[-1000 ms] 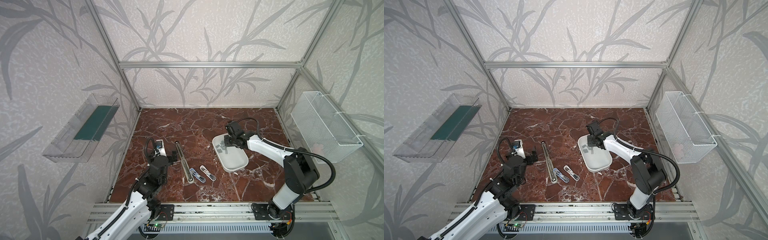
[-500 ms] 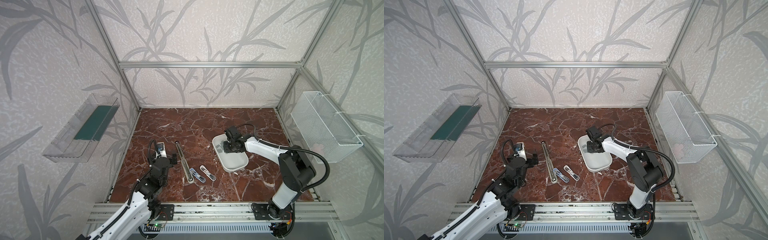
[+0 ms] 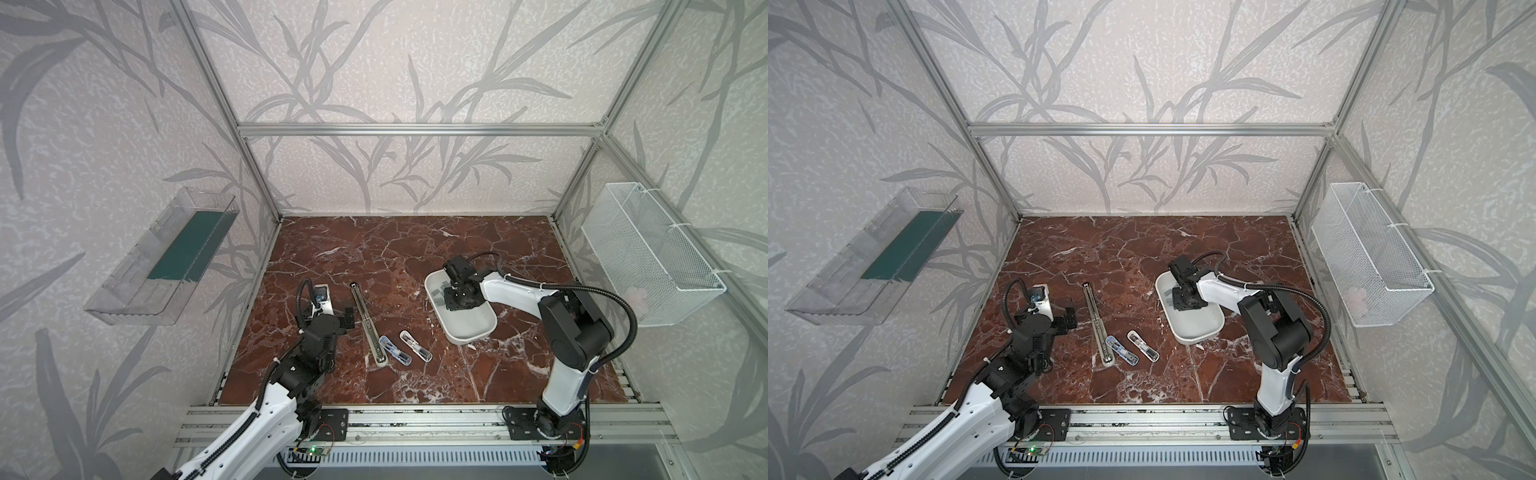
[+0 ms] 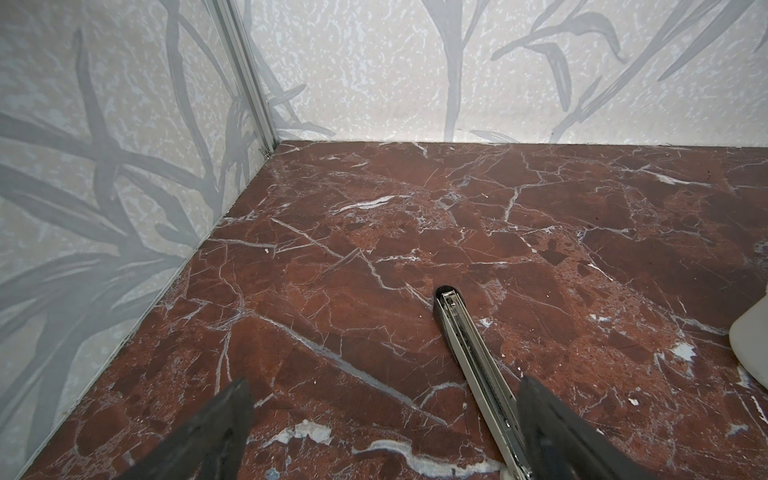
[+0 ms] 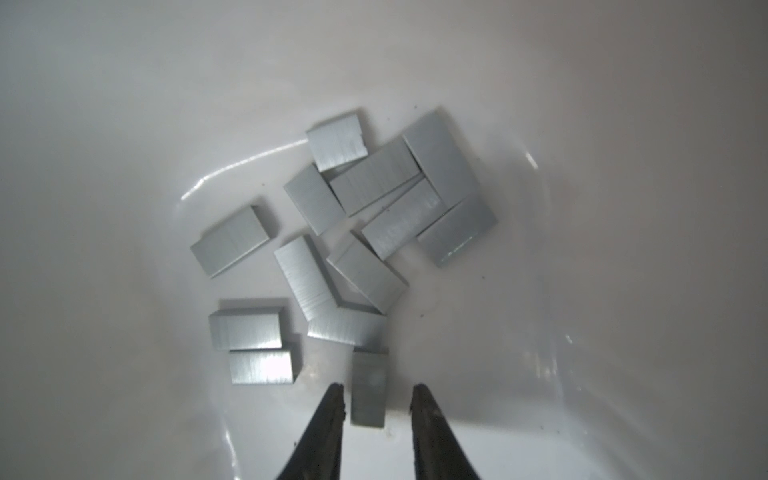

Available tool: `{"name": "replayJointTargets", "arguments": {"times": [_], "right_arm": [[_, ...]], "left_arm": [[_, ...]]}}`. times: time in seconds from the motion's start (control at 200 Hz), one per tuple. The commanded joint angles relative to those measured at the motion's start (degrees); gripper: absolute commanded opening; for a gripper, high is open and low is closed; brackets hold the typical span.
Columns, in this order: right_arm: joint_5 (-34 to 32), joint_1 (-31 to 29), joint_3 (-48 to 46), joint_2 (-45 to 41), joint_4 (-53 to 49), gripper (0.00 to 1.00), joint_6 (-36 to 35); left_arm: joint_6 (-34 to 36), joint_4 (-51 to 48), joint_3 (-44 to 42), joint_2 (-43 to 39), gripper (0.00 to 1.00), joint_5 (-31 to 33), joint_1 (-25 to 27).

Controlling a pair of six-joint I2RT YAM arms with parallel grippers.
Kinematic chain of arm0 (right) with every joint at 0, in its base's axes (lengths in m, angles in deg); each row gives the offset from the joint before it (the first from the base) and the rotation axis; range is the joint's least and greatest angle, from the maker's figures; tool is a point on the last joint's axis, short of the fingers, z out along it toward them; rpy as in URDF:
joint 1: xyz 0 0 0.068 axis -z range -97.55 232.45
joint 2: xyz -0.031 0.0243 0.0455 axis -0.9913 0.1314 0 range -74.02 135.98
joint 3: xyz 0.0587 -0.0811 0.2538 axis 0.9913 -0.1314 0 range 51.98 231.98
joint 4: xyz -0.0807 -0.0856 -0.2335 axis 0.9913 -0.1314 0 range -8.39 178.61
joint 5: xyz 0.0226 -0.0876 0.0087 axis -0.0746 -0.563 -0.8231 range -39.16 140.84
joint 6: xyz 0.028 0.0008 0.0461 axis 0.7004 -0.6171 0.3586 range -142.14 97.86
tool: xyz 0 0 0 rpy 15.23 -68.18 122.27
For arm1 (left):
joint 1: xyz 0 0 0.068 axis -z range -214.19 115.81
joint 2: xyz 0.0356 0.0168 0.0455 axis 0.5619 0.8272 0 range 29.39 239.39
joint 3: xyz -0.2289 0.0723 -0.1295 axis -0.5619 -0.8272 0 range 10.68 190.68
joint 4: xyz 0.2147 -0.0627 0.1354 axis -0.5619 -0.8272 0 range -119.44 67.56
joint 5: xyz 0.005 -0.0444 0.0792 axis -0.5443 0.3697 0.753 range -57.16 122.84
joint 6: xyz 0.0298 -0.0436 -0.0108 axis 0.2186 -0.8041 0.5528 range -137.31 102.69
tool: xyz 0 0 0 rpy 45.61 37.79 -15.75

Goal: Load the staples into the stapler
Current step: 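Move the right gripper over the white tray while the left moves to the long stapler, then lower the right gripper into the tray and pinch a grey staple strip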

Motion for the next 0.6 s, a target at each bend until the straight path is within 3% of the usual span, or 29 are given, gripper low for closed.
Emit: {"name": "replayJointTargets", "arguments": {"times": [0.0,0.6], "right_arm": [[-1.8,-0.5,1.8,1.4,-2.4,0.3,-0.1],[-5.2,-1.9,3.6,4.8,-4.1,0.22,-0.1]], "left_arm": [[-1.2,0.7,0.9,0.0,0.99,0.9,-0.4],[-1.1,0.7,0.8,-0.4,0.99,0.8,-0.5]]}}
